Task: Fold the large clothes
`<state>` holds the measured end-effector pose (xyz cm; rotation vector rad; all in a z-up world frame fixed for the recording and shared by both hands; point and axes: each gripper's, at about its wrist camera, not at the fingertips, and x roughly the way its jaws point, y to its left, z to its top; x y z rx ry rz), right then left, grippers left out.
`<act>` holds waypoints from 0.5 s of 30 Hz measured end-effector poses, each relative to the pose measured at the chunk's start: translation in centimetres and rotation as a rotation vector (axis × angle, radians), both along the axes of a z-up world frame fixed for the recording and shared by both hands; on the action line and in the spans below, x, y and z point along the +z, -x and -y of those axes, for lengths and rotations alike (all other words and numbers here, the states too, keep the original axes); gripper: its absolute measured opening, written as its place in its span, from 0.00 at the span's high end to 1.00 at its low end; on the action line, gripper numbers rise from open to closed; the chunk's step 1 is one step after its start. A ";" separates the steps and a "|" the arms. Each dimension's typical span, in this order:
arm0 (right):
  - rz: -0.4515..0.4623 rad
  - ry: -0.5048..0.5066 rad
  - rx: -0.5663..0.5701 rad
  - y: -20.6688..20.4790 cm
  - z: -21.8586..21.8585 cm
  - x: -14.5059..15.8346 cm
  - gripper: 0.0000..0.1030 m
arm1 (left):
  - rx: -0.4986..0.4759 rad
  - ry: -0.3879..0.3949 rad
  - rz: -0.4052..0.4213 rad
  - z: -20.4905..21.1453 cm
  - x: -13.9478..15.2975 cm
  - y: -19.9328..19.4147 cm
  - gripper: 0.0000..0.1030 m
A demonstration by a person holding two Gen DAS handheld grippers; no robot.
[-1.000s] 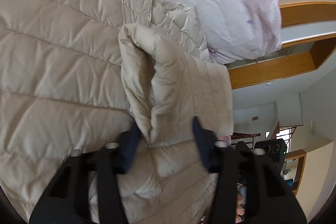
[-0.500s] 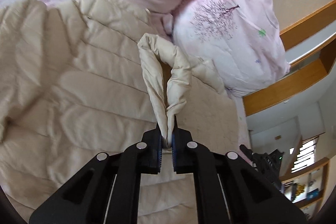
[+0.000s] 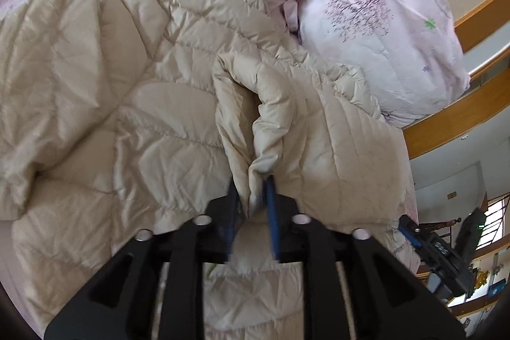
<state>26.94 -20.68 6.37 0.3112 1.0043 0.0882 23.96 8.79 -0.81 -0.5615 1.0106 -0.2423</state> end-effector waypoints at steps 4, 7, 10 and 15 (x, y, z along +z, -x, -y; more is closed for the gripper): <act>0.079 0.003 0.246 0.1 -6.6 2.5 0.61 | 0.031 -0.009 0.070 -2.0 1.7 2.5 0.47; 0.068 0.032 0.413 -1.2 -12.7 1.8 0.68 | 0.073 0.002 0.094 -4.7 2.5 5.0 0.47; 0.049 0.061 0.500 -2.5 -17.9 0.8 0.71 | 0.149 0.022 0.099 -8.6 2.6 8.1 0.47; -0.016 0.128 0.568 -4.6 -23.8 -2.3 0.69 | 0.335 0.022 0.093 -15.5 2.3 12.8 0.47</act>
